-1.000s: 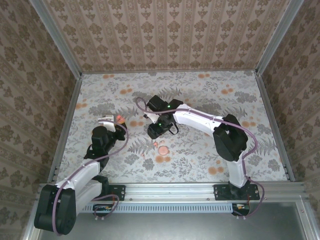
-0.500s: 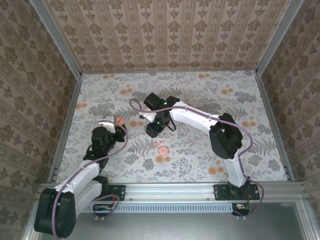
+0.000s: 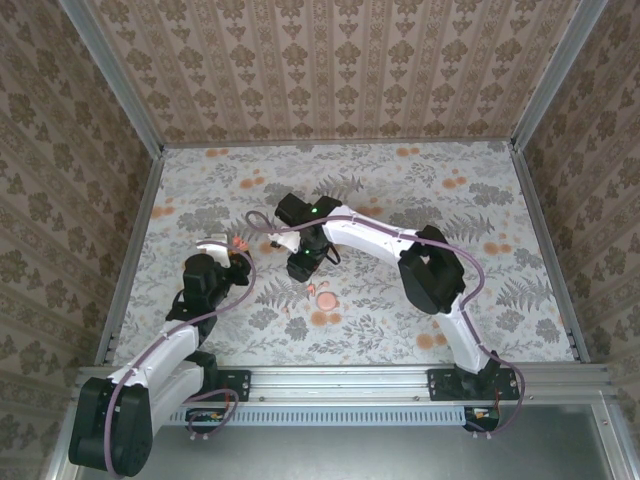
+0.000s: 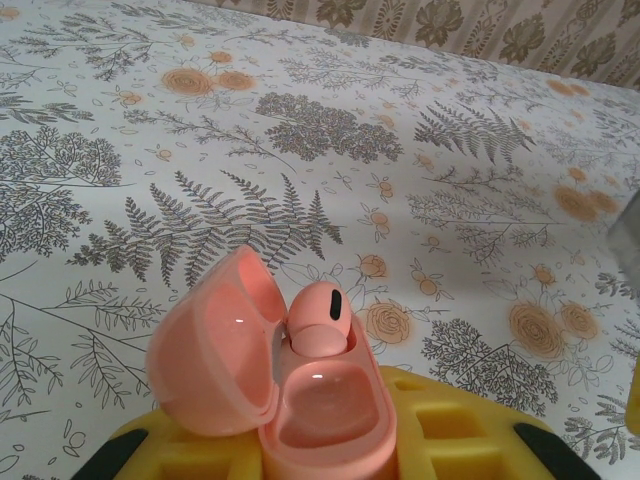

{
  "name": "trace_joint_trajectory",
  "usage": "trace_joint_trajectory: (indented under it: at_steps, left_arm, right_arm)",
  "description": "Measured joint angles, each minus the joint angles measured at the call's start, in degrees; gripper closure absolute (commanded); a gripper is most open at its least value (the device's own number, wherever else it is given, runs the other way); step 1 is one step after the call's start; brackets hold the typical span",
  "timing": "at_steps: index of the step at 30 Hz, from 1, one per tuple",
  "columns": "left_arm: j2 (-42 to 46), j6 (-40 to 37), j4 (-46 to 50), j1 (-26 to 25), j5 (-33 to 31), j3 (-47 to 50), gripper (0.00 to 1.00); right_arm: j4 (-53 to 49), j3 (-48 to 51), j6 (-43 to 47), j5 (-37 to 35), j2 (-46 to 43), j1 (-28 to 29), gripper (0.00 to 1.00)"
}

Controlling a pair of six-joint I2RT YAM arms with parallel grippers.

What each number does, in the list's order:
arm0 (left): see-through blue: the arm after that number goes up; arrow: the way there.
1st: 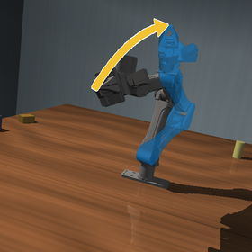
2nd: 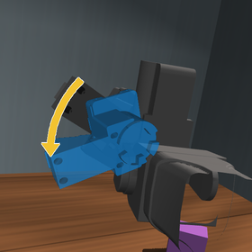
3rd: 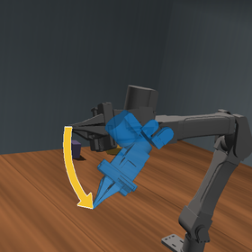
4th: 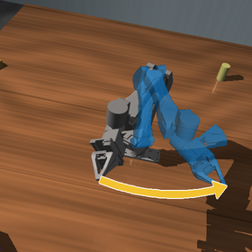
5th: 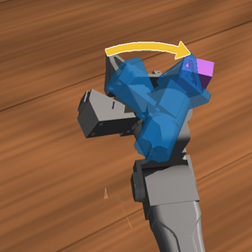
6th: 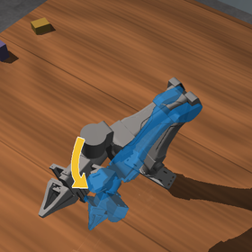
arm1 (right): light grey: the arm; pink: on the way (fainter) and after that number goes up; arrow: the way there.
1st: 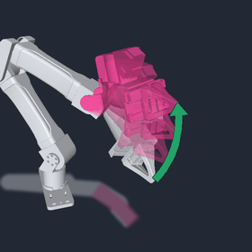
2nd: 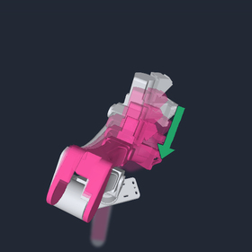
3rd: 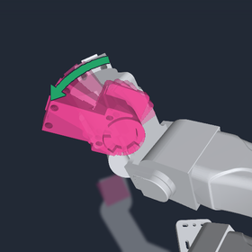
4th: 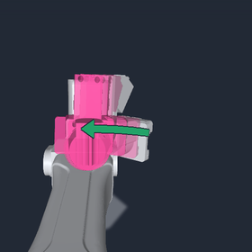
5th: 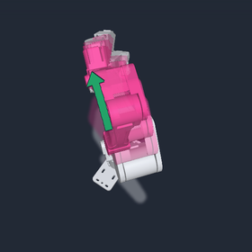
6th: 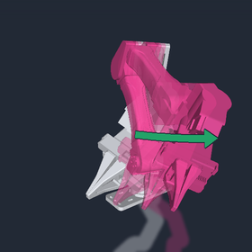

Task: Insert the wireless bluetooth earbuds into the charging case

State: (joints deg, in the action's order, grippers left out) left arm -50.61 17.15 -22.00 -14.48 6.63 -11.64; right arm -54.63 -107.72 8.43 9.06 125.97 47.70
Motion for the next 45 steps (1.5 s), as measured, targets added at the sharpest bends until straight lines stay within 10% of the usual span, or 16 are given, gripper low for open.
trace_joint_trajectory:
  at_steps: [19, 45]
  left_arm:
    - [1.5, 0.0, 0.2, 0.0, 0.0, 0.0, 0.81]
    - [2.5, 0.0, 1.1, 0.3, -0.7, 0.0, 0.81]
  right_arm:
    - [-1.5, 5.5, -31.6, 4.3, 1.0, 0.1, 0.56]
    - [0.9, 6.6, -37.1, 3.3, 2.0, 0.8, 0.64]
